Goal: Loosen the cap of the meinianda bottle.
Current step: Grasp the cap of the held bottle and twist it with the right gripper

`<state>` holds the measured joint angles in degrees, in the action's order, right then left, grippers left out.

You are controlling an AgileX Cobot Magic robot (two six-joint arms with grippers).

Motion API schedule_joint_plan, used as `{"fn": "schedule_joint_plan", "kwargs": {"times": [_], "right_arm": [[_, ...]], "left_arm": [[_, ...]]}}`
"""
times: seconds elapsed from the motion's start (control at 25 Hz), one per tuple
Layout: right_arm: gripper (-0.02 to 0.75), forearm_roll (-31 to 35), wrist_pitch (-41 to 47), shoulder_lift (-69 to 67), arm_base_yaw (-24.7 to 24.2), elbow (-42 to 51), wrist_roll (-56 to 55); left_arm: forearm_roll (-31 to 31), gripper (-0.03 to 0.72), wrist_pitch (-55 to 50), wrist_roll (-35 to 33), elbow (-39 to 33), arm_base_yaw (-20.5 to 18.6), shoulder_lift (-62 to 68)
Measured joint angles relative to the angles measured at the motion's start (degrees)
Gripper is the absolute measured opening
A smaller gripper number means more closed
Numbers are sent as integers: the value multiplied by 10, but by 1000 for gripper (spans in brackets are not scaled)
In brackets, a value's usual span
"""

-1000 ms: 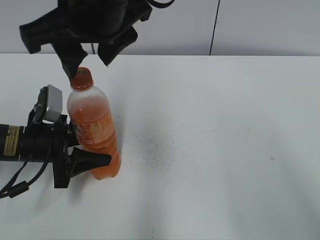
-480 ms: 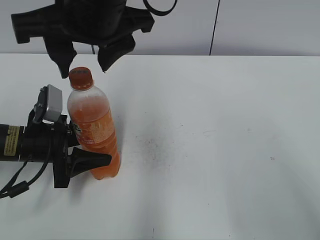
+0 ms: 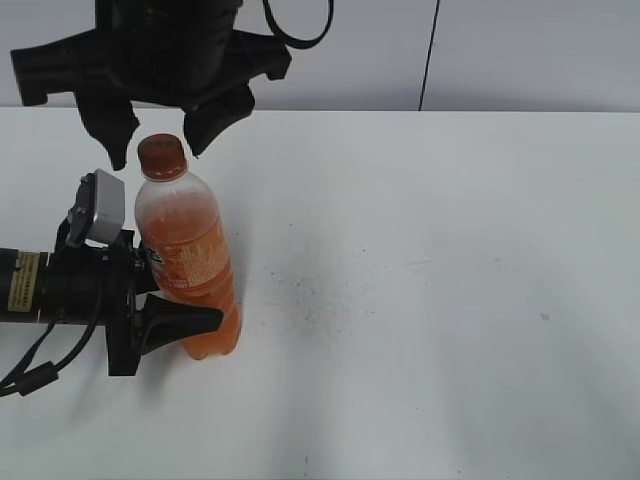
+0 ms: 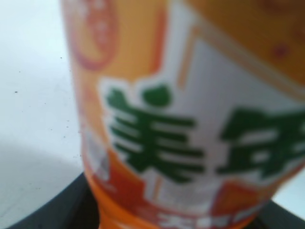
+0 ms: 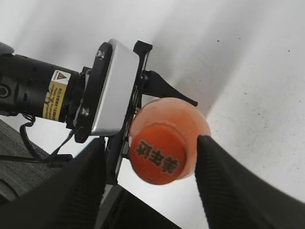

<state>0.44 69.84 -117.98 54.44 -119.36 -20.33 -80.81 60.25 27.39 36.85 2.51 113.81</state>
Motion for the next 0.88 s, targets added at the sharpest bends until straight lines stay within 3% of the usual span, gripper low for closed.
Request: {"fn": "schedule_joint_plan", "kwargs": {"times": [0.12,0.28,0.52,0.88], "right_arm": [[414,0,0,-1,0,-1,0],[259,0,2,-1,0,-1,6],[256,0,2,-1,0,-1,35],[254,1,2,-1,0,-4,382]], "left_arm": [[0,398,0,0,0,0,0],[0,398,0,0,0,0,0],[0,398,0,0,0,0,0],[-2,398,0,0,0,-1,0]]}}
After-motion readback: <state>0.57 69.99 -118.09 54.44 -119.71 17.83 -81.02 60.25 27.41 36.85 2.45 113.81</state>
